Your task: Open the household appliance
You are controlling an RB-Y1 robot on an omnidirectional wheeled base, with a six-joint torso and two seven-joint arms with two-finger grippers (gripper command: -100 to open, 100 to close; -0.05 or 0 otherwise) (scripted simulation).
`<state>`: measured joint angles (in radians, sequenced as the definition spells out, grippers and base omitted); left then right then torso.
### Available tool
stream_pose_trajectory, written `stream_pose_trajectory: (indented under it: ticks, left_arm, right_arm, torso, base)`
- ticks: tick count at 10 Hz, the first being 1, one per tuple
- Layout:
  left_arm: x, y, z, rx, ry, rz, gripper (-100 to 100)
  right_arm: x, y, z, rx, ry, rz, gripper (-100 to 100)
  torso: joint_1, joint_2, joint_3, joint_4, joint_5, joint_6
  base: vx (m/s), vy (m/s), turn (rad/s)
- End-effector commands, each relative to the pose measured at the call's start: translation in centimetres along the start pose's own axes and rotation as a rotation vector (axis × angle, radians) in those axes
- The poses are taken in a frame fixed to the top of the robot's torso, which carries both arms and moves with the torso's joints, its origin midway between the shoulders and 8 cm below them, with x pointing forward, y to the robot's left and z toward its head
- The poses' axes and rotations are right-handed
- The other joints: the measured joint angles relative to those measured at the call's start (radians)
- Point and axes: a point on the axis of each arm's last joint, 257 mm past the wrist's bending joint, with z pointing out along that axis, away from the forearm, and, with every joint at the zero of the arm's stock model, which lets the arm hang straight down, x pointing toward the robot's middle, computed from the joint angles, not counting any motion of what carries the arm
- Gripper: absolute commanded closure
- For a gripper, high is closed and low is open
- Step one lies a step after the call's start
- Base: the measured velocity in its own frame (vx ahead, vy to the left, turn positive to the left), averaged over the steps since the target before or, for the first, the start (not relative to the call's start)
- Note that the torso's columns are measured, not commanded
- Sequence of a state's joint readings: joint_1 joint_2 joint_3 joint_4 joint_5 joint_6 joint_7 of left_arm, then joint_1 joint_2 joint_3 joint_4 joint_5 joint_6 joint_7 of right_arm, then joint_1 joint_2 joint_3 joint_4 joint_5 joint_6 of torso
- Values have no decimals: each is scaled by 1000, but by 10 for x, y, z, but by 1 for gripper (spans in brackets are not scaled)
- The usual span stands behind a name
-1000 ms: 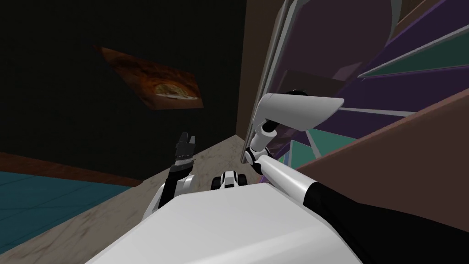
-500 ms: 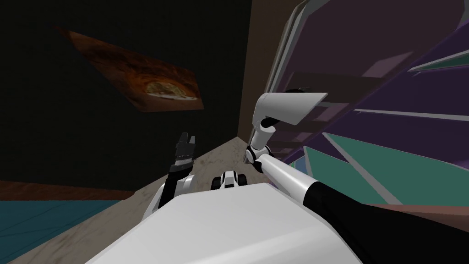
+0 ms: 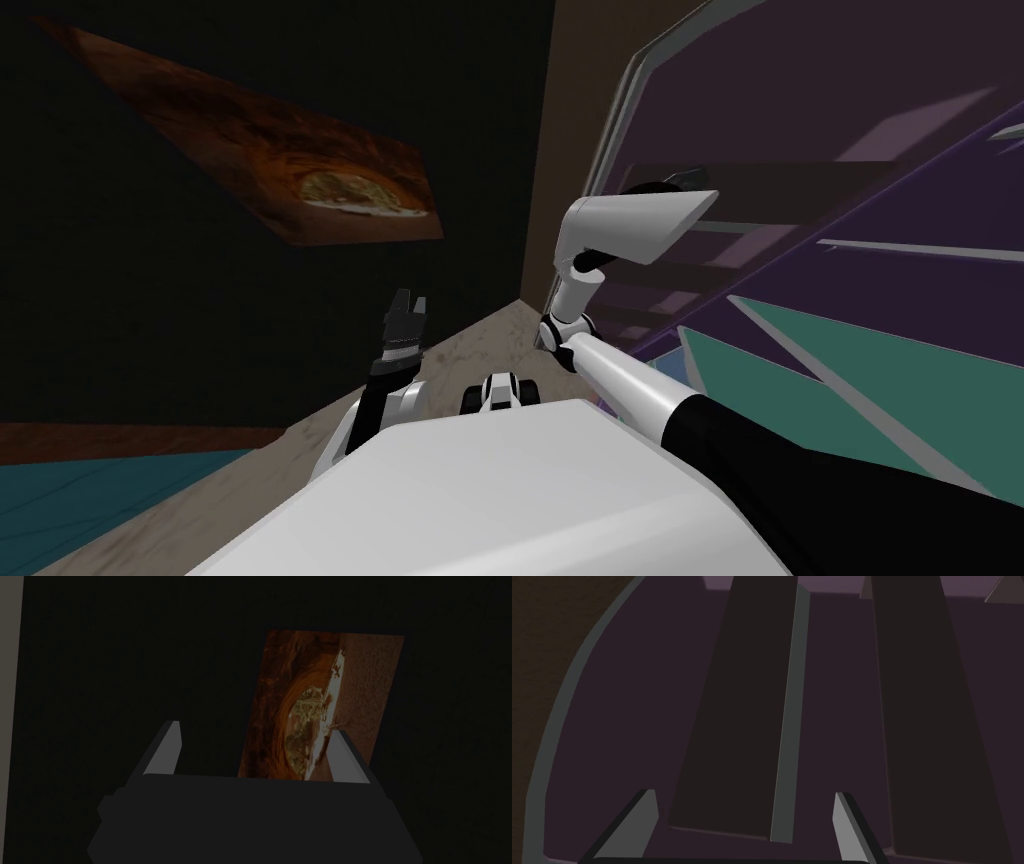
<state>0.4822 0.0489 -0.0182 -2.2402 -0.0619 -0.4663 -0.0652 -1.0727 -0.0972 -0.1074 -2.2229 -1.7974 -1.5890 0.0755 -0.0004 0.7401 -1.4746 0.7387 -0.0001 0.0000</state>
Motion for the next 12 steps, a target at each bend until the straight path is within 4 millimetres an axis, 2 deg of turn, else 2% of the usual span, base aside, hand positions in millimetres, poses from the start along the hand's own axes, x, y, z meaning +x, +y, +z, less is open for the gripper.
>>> stream_pose_trajectory:
  ticks: [1, 12]
  left_arm:
    - [0, 0, 0, 0, 0, 0, 0]
    - [0, 0, 0, 0, 0, 0, 0]
  right_arm:
    - [5, -25, 3, 48, 26, -10, -100]
    - [32, -112, 25, 78, 141, -80, -100]
  torso:
    - [1, -3, -2, -1, 0, 0]
    - [0, -2, -2, -1, 0, 0]
  base:
    - [65, 14, 11]
    - [125, 18, 17]
